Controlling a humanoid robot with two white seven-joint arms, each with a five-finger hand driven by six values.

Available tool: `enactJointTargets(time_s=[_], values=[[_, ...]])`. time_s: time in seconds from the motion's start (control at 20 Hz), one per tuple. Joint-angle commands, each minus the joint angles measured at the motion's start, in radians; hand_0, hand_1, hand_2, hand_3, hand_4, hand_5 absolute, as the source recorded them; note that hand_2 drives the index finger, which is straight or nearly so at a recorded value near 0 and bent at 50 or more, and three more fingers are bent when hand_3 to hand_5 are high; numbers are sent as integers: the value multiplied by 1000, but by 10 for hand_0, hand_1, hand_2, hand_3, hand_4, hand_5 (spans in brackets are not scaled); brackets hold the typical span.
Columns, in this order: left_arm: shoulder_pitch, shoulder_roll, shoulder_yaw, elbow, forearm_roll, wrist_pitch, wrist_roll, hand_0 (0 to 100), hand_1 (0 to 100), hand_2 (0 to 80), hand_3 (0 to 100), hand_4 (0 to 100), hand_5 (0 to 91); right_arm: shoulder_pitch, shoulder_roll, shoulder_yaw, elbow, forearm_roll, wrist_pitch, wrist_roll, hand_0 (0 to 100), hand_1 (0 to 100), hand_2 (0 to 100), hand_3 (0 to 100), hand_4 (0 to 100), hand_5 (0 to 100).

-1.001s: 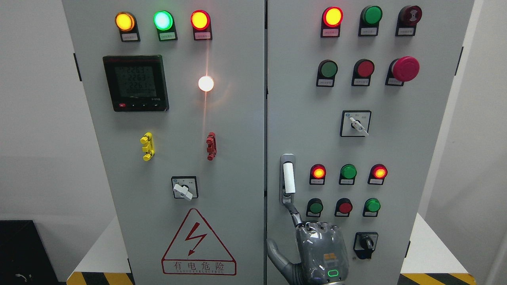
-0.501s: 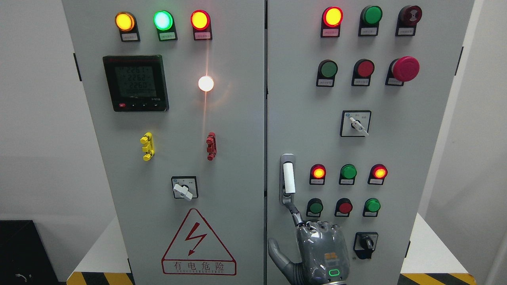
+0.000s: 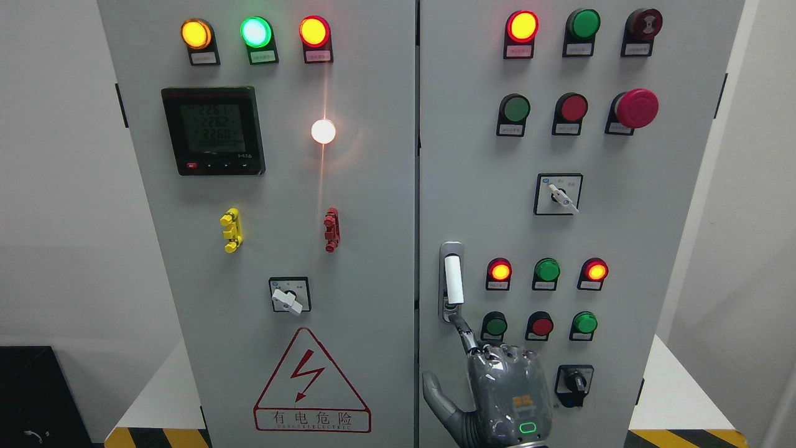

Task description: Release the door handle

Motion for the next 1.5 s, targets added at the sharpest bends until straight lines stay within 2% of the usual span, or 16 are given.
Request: enactJointTargets(time_s=[0.0, 0.2, 0.35, 0.5, 0.6, 0.7, 0.95, 1.15, 1.45], values=[[18, 0, 0, 1, 2, 0, 0, 120, 556, 0, 0, 0, 0, 15, -1, -4, -43, -2, -10, 3, 387, 247, 217, 836, 839, 900], [18, 0, 0, -1, 0, 0, 0, 120, 556, 0, 0, 0, 0, 30, -2, -4, -69, -3, -12, 11, 387, 244, 242, 810, 816, 854], [18, 0, 0, -1, 0, 0, 0, 120, 556, 0, 0, 0, 0, 39, -4, -4, -104, -3, -12, 55, 389, 245, 288, 735, 780, 804], [18, 0, 0, -1, 0, 0, 0, 120, 556, 0, 0, 0, 0, 41, -2, -5, -123, -3, -33, 66, 373, 248, 393, 721, 757, 774], [18, 0, 0, -1, 0, 0, 0, 120, 556, 0, 0, 0, 0, 41, -1, -11, -132, -3, -45, 69, 328, 247, 469, 719, 750, 755], [18, 0, 0, -1, 0, 0, 0, 120, 556, 0, 0, 0, 0, 41, -1, -11, -143, -3, -45, 71, 304, 257, 501, 720, 741, 741], [18, 0, 0, -1, 0, 0, 0, 120, 556, 0, 0, 0, 0, 38, -1, -20, -143, -3, -39, 71, 282, 263, 605, 800, 732, 712], [18, 0, 0, -1, 0, 0, 0, 120, 556, 0, 0, 0, 0, 29, 1, -22, -141, 3, -35, 69, 258, 270, 685, 901, 760, 750], [18, 0, 0, -1, 2, 0, 0, 120, 556, 0, 0, 0, 0, -17, -2, -22, -137, 21, -32, 69, 222, 298, 792, 986, 830, 852]])
